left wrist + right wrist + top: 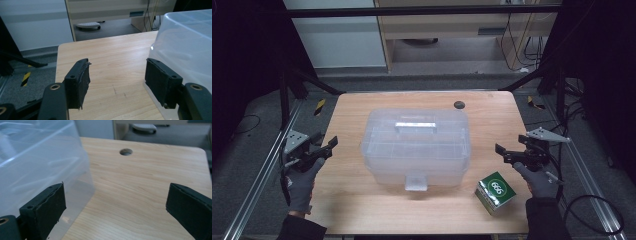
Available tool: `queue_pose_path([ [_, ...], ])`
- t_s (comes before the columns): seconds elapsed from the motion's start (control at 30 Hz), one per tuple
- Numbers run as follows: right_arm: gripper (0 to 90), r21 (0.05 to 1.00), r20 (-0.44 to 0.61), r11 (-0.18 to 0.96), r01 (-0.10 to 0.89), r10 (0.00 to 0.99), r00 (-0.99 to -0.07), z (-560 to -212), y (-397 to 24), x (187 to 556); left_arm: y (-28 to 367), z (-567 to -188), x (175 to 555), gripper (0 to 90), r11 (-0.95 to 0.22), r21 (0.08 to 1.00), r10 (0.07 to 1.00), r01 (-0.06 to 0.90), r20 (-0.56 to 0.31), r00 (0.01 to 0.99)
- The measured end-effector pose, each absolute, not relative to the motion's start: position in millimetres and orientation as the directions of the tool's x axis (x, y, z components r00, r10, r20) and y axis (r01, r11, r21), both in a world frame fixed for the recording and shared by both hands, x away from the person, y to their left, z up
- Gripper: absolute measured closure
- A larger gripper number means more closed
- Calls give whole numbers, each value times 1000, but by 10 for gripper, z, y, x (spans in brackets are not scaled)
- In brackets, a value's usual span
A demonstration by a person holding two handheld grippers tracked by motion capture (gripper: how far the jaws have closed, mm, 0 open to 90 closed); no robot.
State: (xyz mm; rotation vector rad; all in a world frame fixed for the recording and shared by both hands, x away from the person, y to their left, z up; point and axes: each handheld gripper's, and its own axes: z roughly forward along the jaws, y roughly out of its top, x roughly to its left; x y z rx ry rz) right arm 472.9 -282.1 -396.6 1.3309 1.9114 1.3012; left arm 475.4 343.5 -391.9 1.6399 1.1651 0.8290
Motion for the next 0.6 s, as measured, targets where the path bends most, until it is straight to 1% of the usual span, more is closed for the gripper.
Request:
queue_pose_path([
  [0.07, 37, 894, 133, 83, 441, 889, -437, -3961, -2812, 4711, 3407, -3868, 4747, 339, -135, 939, 943, 317, 23, 332],
  [0.1, 62, 895, 121, 88, 438, 896, -427, -3956, -2800, 4702, 3399, -3839, 4743, 339, -139, 939, 941, 314, 27, 337],
  [0.17, 164, 908, 82, 97, 407, 912, -401, -3943, -2787, 4672, 3398, -3786, 4750, 337, -150, 938, 937, 314, 33, 348],
  [0.23, 197, 916, 91, 81, 394, 912, -400, -3936, -2799, 4662, 3399, -3754, 4766, 337, -159, 936, 934, 314, 40, 355],
  [0.27, 197, 916, 91, 81, 394, 912, -400, -3936, -2799, 4662, 3399, -3754, 4766, 337, -159, 936, 934, 314, 40, 355],
  [0.3, 236, 924, 78, 76, 374, 921, -381, -3919, -2794, 4638, 3397, -3724, 4782, 337, -162, 936, 930, 312, 38, 366],
  [0.37, 240, 927, 80, 71, 367, 921, -381, -3910, -2791, 4630, 3394, -3712, 4789, 335, -162, 937, 928, 310, 37, 371],
  [0.43, 264, 938, 63, 73, 339, 926, -373, -3898, -2774, 4611, 3371, -3672, 4815, 326, -188, 933, 917, 306, 55, 396],
  [0.6, 287, 934, 38, 97, 343, 929, -367, -3915, -2743, 4632, 3323, -3582, 4839, 310, -229, 930, 897, 287, 87, 433],
])
